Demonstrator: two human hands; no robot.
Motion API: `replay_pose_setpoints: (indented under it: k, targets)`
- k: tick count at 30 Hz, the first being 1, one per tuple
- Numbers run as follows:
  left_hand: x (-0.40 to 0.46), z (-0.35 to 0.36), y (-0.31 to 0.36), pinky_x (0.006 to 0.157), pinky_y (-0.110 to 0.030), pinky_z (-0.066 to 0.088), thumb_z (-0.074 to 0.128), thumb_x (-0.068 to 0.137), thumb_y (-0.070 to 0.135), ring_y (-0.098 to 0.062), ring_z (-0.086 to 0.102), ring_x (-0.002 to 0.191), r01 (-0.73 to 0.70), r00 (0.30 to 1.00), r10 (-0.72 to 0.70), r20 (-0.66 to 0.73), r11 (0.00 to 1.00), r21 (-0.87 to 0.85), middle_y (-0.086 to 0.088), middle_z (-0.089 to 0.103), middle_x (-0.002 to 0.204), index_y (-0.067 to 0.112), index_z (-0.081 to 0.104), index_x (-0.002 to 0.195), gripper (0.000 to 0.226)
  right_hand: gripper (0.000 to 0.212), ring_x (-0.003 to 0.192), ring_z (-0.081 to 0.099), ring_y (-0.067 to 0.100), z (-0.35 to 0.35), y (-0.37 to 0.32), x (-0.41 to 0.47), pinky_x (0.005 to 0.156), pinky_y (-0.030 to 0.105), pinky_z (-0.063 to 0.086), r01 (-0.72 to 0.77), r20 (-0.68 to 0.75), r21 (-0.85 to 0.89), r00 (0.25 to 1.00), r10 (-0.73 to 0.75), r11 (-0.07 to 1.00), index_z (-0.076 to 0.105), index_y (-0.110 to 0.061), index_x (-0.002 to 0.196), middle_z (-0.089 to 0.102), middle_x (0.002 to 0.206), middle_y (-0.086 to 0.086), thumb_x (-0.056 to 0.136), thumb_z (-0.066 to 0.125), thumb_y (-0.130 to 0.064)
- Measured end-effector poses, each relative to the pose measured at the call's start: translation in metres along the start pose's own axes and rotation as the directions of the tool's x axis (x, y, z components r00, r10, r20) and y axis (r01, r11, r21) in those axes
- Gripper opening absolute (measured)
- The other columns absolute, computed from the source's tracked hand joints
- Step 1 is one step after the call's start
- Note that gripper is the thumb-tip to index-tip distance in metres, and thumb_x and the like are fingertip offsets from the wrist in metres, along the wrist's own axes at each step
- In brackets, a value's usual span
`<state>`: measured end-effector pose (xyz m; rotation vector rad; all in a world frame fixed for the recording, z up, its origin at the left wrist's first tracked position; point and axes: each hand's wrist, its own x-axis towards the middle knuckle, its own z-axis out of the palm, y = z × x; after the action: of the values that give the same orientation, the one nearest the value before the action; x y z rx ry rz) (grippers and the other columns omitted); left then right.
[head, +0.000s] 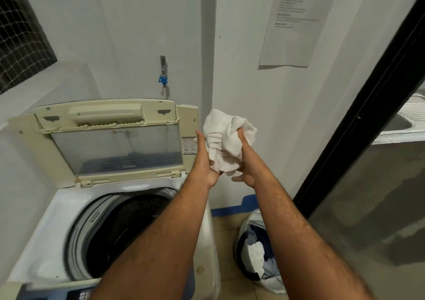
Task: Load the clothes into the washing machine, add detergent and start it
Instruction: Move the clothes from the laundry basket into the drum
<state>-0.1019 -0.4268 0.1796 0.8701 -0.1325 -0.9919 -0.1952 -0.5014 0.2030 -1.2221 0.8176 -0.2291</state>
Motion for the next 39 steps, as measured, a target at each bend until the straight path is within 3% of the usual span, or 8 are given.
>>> replay_pose_setpoints:
  k: [3, 8, 15, 19, 22, 27, 34, 39]
  targets:
    - [-0.006, -0.02, -0.003, 0.1, -0.056, 0.046, 0.042, 0.065, 0.09, -0.033, 0.064, 0.111, -0.004, 0.997, 0.013, -0.079, 0.993, 0.117, -0.015, 0.068, 0.118, 0.021, 0.062, 0.126, 0.094, 0.081, 0.09, 0.073, 0.022, 0.013, 0.013, 0.005, 0.064, 0.036, 0.058, -0.03, 0.08, 0.222, 0.997, 0.013, 0.975, 0.063, -0.023, 0.124, 0.072, 0.115, 0.008, 0.071, 0.053, -0.083]
    - [-0.021, -0.062, -0.01, 0.098, -0.042, 0.049, 0.046, 0.073, 0.083, -0.026, 0.067, 0.105, 0.007, 0.962, 0.029, -0.273, 0.991, 0.133, -0.015, 0.069, 0.115, 0.021, 0.066, 0.113, 0.076, 0.072, 0.111, 0.068, 0.029, 0.04, 0.048, 0.027, 0.098, 0.051, 0.052, -0.071, 0.221, 0.365, 0.975, -0.012, 0.928, 0.058, -0.016, 0.133, 0.069, 0.123, 0.013, 0.078, 0.068, -0.061]
    - [-0.044, -0.139, 0.016, 0.085, -0.043, 0.051, 0.039, 0.07, 0.088, -0.027, 0.065, 0.105, 0.217, 0.919, -0.107, -0.379, 0.941, 0.261, -0.005, 0.071, 0.112, 0.026, 0.066, 0.117, 0.083, 0.063, 0.108, 0.068, 0.033, 0.104, 0.097, 0.051, 0.084, 0.05, 0.057, -0.139, 0.23, 0.379, 0.972, 0.053, 0.915, 0.06, -0.014, 0.129, 0.068, 0.123, 0.016, 0.076, 0.078, -0.042]
    - [-0.045, -0.21, 0.035, 0.084, -0.046, 0.056, 0.054, 0.066, 0.084, -0.031, 0.068, 0.103, 0.226, 0.876, -0.085, -0.475, 0.942, 0.249, -0.011, 0.072, 0.111, 0.02, 0.067, 0.119, 0.084, 0.059, 0.111, 0.066, 0.035, 0.151, 0.13, 0.063, 0.094, 0.059, 0.052, -0.102, 0.213, 0.32, 0.976, 0.034, 0.942, 0.062, -0.014, 0.126, 0.068, 0.122, 0.018, 0.074, 0.077, -0.036]
    - [-0.058, -0.253, 0.049, 0.099, -0.053, 0.046, 0.055, 0.066, 0.084, -0.035, 0.062, 0.114, 0.226, 0.895, -0.095, -0.437, 0.939, 0.258, -0.019, 0.065, 0.122, 0.016, 0.062, 0.127, 0.092, 0.054, 0.113, 0.065, 0.038, 0.195, 0.166, 0.067, 0.098, 0.058, 0.049, -0.098, 0.222, 0.303, 0.975, 0.029, 0.948, 0.061, -0.01, 0.128, 0.068, 0.122, 0.02, 0.08, 0.074, -0.031]
    - [-0.057, -0.333, 0.046, 0.085, -0.053, 0.056, 0.071, 0.047, 0.082, -0.032, 0.069, 0.096, 0.409, 0.759, -0.104, -0.643, 0.845, 0.346, -0.018, 0.069, 0.11, 0.013, 0.064, 0.117, 0.099, 0.058, 0.103, 0.069, 0.036, 0.258, 0.231, 0.078, 0.083, 0.054, 0.058, -0.326, 0.086, 0.32, 0.945, 0.315, 0.889, 0.061, -0.009, 0.125, 0.069, 0.117, 0.017, 0.077, 0.079, -0.035]
    - [-0.042, -0.41, 0.017, 0.092, -0.051, 0.052, 0.056, 0.087, 0.059, -0.039, 0.064, 0.1, 0.684, 0.616, -0.276, -0.738, 0.652, 0.328, -0.024, 0.065, 0.116, 0.003, 0.061, 0.123, 0.067, 0.086, 0.103, 0.065, 0.041, 0.294, 0.343, 0.125, 0.09, 0.058, 0.054, -0.581, -0.093, 0.321, 0.767, 0.635, 0.748, 0.055, -0.002, 0.127, 0.062, 0.12, 0.023, 0.056, 0.081, -0.044]
    - [-0.024, -0.402, -0.008, 0.09, -0.046, 0.054, 0.047, 0.092, 0.056, -0.034, 0.066, 0.096, 0.723, 0.635, -0.383, -0.671, 0.601, 0.341, -0.019, 0.067, 0.112, 0.004, 0.063, 0.119, 0.06, 0.054, 0.088, 0.065, 0.039, 0.279, 0.324, 0.121, 0.066, 0.045, 0.058, -0.637, -0.144, 0.388, 0.672, 0.727, 0.666, 0.055, 0.003, 0.126, 0.064, 0.113, 0.026, 0.088, 0.068, -0.034]
